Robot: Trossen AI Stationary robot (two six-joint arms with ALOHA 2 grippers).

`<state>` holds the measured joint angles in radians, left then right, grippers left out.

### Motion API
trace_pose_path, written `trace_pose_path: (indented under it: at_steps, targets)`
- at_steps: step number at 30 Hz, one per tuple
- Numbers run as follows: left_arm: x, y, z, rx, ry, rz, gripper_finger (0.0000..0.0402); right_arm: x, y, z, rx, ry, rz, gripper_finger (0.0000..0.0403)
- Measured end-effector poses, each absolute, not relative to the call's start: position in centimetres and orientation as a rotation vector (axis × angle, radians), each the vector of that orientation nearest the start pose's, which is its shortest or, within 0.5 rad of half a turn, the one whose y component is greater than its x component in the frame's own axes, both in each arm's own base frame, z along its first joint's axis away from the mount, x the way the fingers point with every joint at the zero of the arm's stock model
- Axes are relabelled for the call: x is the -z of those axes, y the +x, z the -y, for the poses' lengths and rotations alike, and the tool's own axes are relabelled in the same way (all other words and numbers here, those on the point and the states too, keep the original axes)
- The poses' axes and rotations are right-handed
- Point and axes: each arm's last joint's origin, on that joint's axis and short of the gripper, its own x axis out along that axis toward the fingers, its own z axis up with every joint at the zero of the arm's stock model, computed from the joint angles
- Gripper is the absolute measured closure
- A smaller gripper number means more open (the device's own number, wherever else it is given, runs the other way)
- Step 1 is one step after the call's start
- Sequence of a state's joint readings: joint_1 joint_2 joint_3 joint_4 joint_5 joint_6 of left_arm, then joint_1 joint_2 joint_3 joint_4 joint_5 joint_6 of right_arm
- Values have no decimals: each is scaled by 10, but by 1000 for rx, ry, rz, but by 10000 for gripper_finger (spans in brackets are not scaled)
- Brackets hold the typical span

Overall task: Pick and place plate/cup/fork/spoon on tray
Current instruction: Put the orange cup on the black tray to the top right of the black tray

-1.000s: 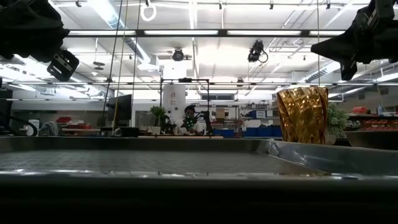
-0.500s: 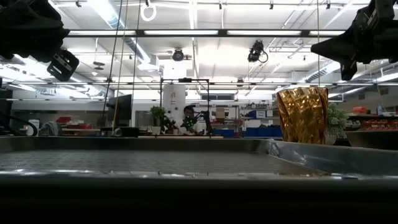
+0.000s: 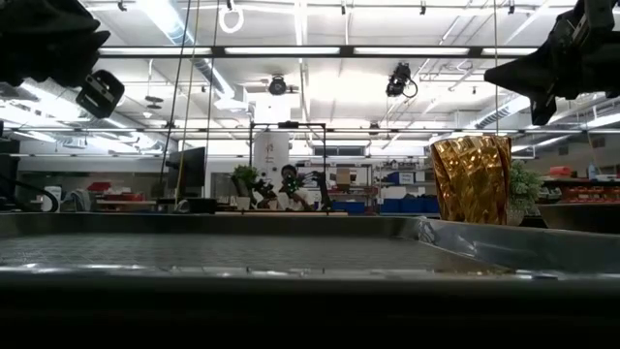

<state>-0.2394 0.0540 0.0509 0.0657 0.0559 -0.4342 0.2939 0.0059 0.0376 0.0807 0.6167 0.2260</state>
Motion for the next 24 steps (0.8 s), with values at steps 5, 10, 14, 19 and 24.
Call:
trace_pose_path:
  at_steps: [5, 10, 14, 19, 24]
  targets:
    - [-184, 95, 24, 288, -463, 11, 349, -183, 91, -10, 310, 273, 137, 386]
    - [-192, 99, 19, 93, -589, 146, 349, -183, 91, -10, 310, 273, 137, 386]
    - [-189, 106, 15, -75, -625, 237, 349, -183, 91, -10, 310, 273, 137, 386]
    - [-185, 117, 13, -262, -591, 245, 349, -183, 91, -10, 310, 273, 137, 386]
    - [-189, 130, 12, -359, -464, 300, 349, -183, 91, -10, 310, 274, 138, 386]
